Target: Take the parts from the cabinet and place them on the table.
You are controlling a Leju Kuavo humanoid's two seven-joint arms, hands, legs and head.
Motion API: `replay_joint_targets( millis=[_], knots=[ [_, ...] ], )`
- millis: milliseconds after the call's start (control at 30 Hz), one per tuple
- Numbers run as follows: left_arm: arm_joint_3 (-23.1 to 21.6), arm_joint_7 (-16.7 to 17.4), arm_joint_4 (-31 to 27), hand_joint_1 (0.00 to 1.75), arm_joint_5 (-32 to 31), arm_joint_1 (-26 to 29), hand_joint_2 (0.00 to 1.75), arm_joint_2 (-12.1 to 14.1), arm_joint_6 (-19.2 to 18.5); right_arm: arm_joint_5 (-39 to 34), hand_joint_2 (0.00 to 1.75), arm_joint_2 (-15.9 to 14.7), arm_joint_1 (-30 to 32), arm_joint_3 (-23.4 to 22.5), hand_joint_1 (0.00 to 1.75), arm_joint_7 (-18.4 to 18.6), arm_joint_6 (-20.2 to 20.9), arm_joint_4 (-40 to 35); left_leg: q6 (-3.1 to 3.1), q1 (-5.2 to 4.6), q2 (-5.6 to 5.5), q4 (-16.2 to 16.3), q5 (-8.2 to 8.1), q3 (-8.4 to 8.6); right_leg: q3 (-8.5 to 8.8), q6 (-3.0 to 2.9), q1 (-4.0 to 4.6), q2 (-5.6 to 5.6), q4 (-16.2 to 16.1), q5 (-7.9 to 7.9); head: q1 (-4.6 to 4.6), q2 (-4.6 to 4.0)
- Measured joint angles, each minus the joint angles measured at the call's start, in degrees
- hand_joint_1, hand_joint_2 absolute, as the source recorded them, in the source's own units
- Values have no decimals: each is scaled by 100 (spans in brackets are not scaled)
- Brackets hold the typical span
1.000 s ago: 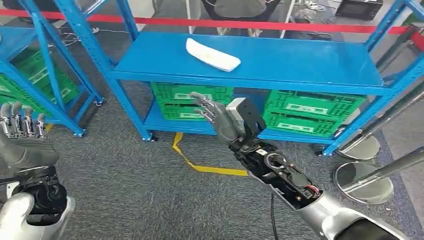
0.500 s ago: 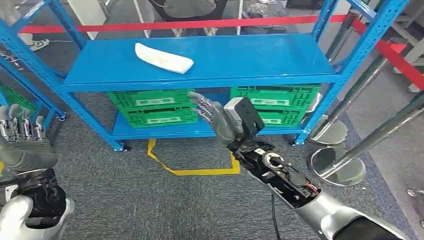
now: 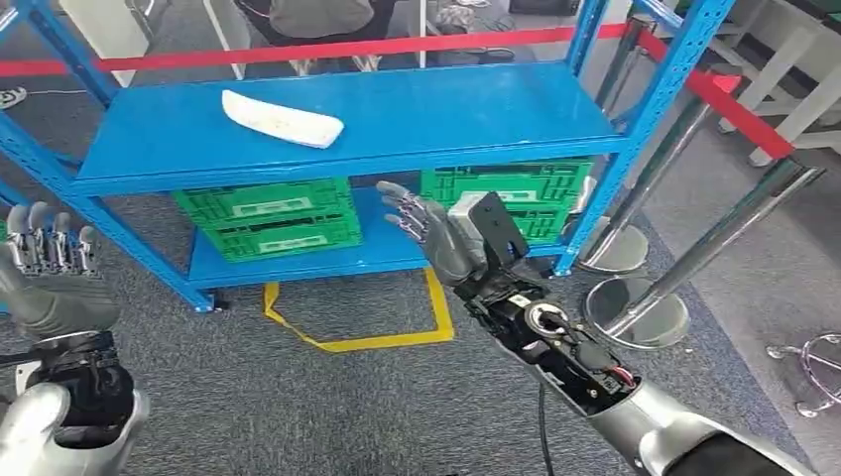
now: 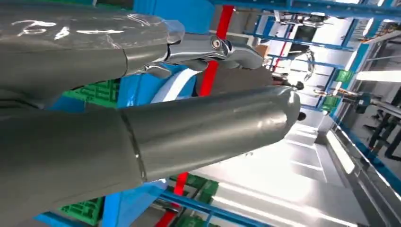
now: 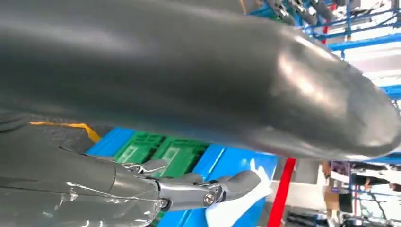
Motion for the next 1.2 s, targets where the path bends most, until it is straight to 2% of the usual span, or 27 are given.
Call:
replay_joint_targets(
  millis=[33, 67, 100, 133, 233, 367, 400, 467, 500, 1200],
  knots=[
    [0, 7, 0, 0, -2, -1, 0, 2, -2, 0, 0, 2, -3, 4, 0, 0, 0, -2, -17, -9, 3, 38, 0, -22, -20, -69, 14, 37, -31, 11, -24, 0],
    [0, 7, 0, 0, -11, -2, 0, 2, -7, 0, 0, 0, 7, 11, 0, 2, 0, -2, -46, -16, 8, 21, 8, -19, -30, -102, 25, 44, -13, -5, -30, 0],
    [0, 7, 0, 0, -13, 0, 0, 9, -7, 4, 0, 0, 11, 13, 0, 4, 0, 0, 6, -21, 6, 47, -50, -23, -15, -100, 4, 45, -34, 3, -35, 0],
    [0, 7, 0, 0, -17, 3, 0, 13, -7, 11, 0, 0, 9, 7, 0, 7, -9, 2, 104, -20, 5, 39, -9, -26, -14, -112, 17, 56, -34, 2, -35, 0],
    [0, 7, 0, 0, -20, -37, 0, 15, -11, 18, 0, 2, -20, 13, 0, 7, 0, 15, 116, -7, 18, -8, 1, 4, -16, -122, 33, 73, -36, 2, -50, 0],
    [0, 7, 0, 0, -22, -32, 0, 15, -15, 17, 0, 2, -25, 17, 0, 7, 0, 15, 57, 4, 19, -54, 35, 19, -19, -167, 49, 68, -35, -6, -50, 0],
    [0, 7, 0, 0, -22, -32, 0, 15, -17, 17, 0, 0, -25, 17, 0, 4, 0, 15, 28, 6, 19, -63, 35, 22, -20, -177, 52, 68, -34, -10, -50, 0],
    [0, 7, 0, 0, -22, -27, 0, 15, -22, 22, 0, 2, -25, 20, 0, 4, -2, 17, -77, 18, 19, -77, 36, 31, -19, -183, 55, 68, -32, -12, -50, 0],
    [0, 7, 0, 0, -22, -27, 0, 15, -26, 24, 0, 2, -25, 22, 0, 4, -2, 17, -87, 20, 19, -78, 33, 31, -19, -183, 56, 68, -32, -13, -50, 0],
    [0, -162, 68, 0, -79, -37, 0, -2, -181, 114, 0, 0, 156, 33, 0, -175, -120, 20, -95, -14, 18, -58, 19, 31, -1, -180, 37, 67, -55, -10, -46, 0]
  ],
)
